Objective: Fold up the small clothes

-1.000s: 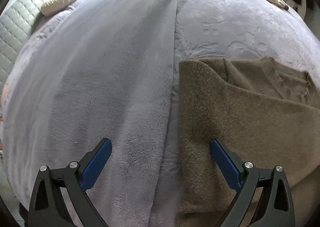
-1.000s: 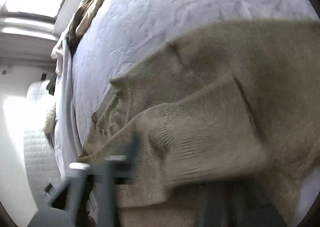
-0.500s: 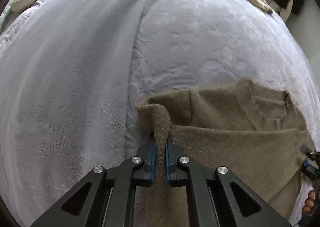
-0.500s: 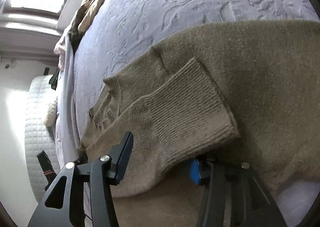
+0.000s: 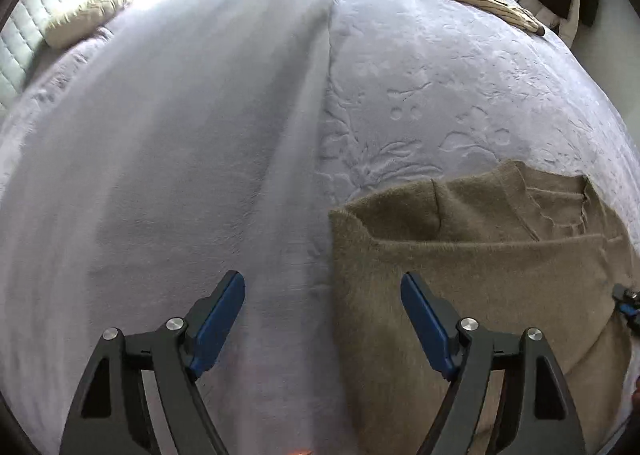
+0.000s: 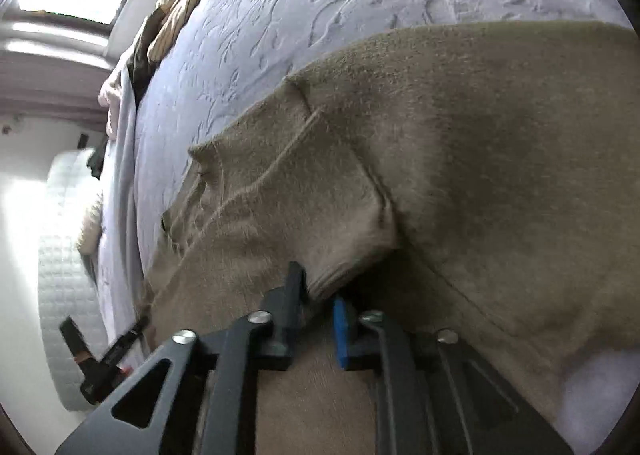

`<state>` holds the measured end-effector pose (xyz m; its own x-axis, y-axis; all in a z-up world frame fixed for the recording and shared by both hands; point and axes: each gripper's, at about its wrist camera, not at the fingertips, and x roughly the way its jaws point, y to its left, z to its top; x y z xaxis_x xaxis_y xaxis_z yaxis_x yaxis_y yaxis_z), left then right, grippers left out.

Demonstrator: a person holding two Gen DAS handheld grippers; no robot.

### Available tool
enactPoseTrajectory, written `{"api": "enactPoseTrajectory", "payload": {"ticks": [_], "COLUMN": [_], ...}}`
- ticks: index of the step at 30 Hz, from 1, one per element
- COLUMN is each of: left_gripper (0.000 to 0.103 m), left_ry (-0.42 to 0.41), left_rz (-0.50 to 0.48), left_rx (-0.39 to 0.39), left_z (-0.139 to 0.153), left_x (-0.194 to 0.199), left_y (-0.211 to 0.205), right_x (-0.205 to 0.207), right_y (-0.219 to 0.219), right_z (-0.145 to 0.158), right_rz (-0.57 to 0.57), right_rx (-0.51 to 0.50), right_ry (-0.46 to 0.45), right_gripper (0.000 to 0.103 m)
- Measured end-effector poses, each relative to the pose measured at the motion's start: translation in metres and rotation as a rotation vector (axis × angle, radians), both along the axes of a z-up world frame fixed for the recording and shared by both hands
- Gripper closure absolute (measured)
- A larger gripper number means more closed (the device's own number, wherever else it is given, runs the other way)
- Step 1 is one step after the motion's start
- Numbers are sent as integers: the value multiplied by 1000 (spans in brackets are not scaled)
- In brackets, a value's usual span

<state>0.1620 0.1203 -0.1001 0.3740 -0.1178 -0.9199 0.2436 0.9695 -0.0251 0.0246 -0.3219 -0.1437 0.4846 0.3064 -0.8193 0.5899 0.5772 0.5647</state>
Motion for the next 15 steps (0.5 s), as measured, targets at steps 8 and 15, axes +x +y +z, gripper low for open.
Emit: {"api": "enactPoseTrajectory", "payload": {"ticks": [8, 15], "left_gripper": [22, 22], "left_ry": [69, 114], "left_rz": [-7, 4], "left_rx": [141, 113], "left_z": [-18, -25], "left_x": [-47, -68], "left_y": [7, 20], "right_x": [1, -23], "right_y": [7, 8], "right_z": [5, -7], "right_rz": [-6, -88], "right_rx": [24, 79], "right_ry": [-8, -3], "right_gripper": [92, 96]}}
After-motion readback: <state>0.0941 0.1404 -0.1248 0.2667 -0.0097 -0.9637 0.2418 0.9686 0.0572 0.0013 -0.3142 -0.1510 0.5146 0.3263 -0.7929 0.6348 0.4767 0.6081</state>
